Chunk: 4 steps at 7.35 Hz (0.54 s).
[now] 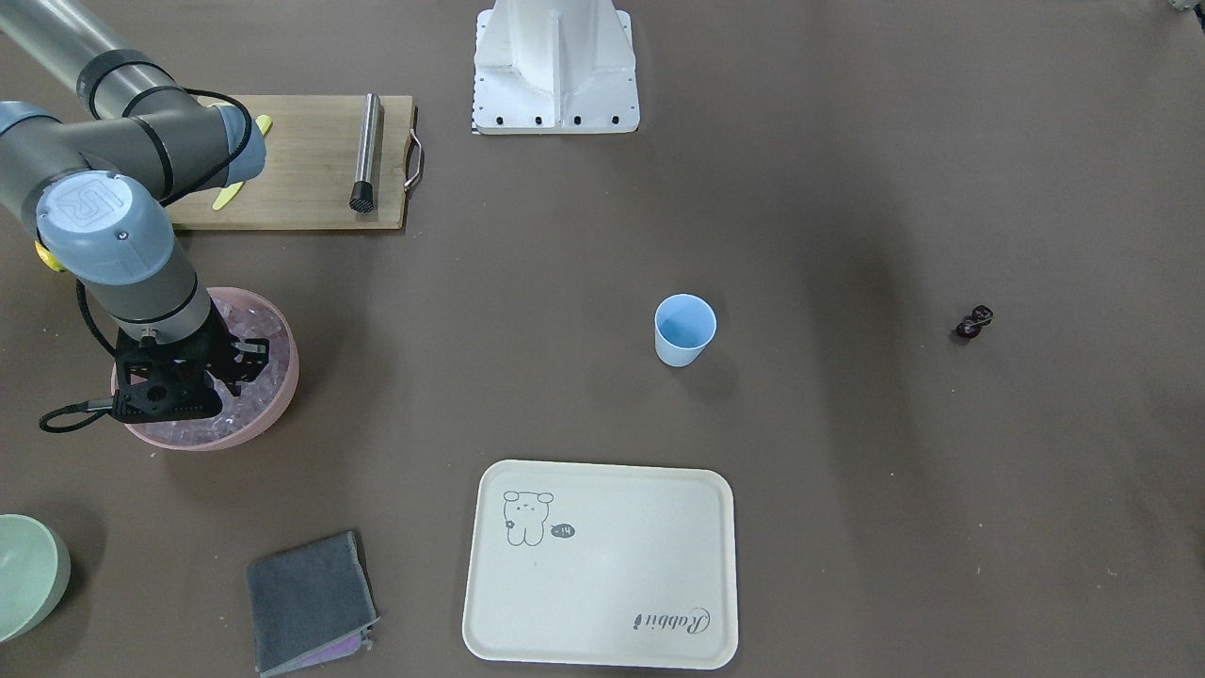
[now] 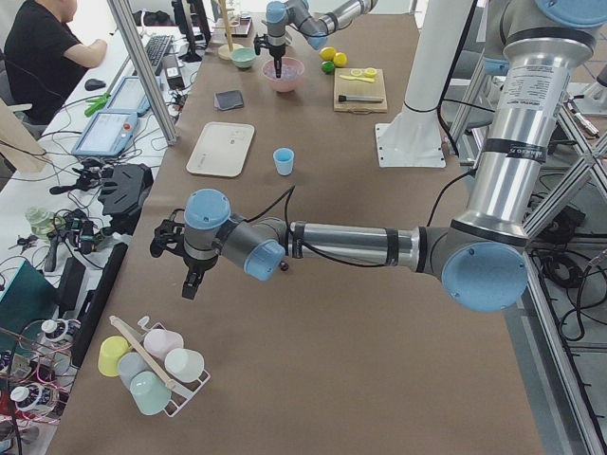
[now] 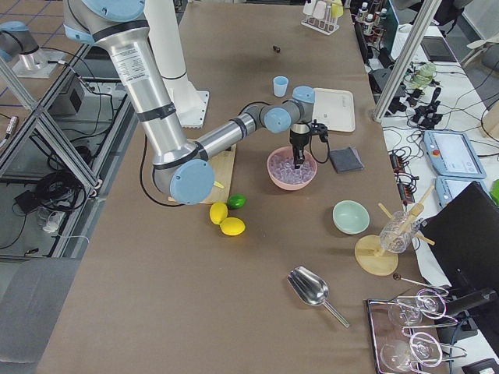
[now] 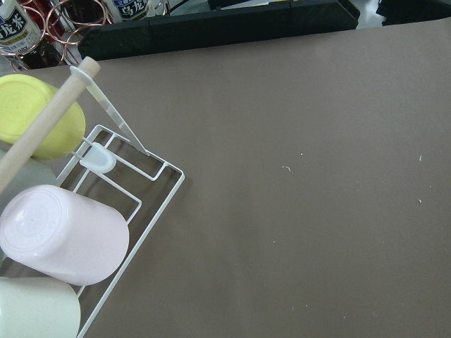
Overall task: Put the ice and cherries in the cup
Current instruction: 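Lift the ice cube out of the bowl with the right gripper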
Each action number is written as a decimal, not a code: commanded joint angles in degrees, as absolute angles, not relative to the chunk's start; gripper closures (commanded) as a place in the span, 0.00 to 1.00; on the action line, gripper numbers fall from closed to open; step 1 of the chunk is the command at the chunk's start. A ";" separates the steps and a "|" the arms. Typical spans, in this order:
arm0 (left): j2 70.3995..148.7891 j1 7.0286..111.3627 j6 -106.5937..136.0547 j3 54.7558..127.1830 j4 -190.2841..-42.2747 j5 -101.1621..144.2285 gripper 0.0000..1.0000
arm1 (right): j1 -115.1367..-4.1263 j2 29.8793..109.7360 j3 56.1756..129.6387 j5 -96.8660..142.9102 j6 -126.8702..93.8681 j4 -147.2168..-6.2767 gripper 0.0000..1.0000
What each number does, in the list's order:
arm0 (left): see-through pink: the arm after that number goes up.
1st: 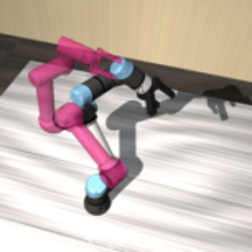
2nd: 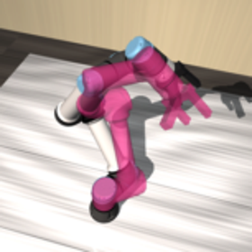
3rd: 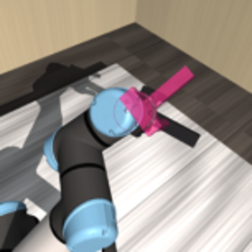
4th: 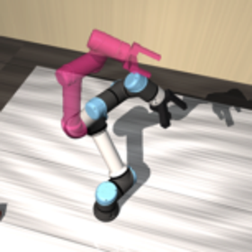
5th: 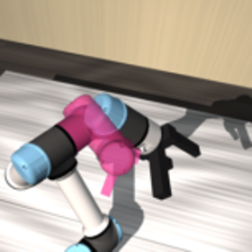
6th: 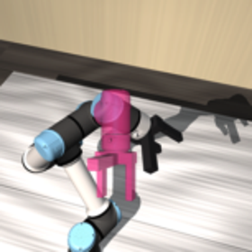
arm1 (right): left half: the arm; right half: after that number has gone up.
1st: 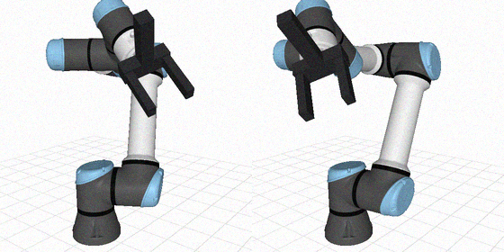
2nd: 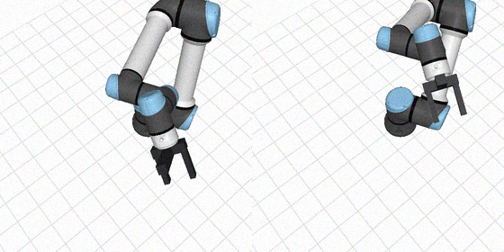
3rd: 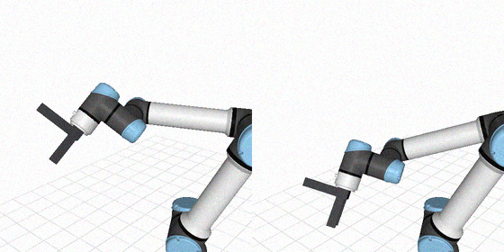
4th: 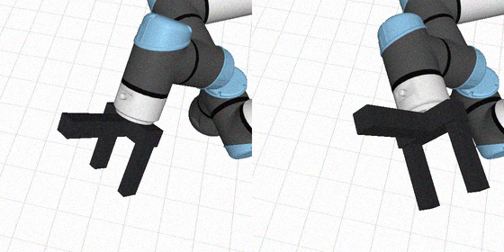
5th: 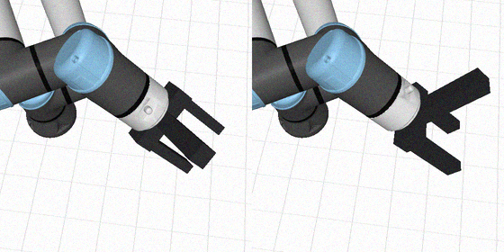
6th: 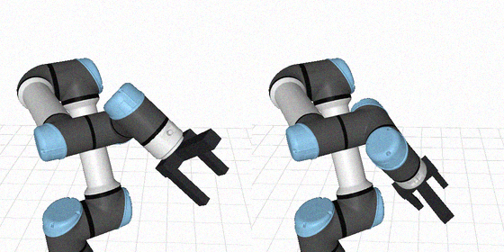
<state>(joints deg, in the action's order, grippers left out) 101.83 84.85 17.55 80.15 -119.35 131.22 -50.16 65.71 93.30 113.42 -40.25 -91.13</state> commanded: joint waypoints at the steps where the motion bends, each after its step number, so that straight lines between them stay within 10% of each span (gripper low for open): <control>1: 101.78 84.82 17.67 80.16 -119.36 131.13 0.02 | -51.93 63.48 94.21 114.42 -40.25 -92.27 0.78; 4: 101.69 84.90 17.75 80.24 -119.36 131.22 0.02 | -54.76 56.46 94.66 120.31 -47.91 -94.03 0.79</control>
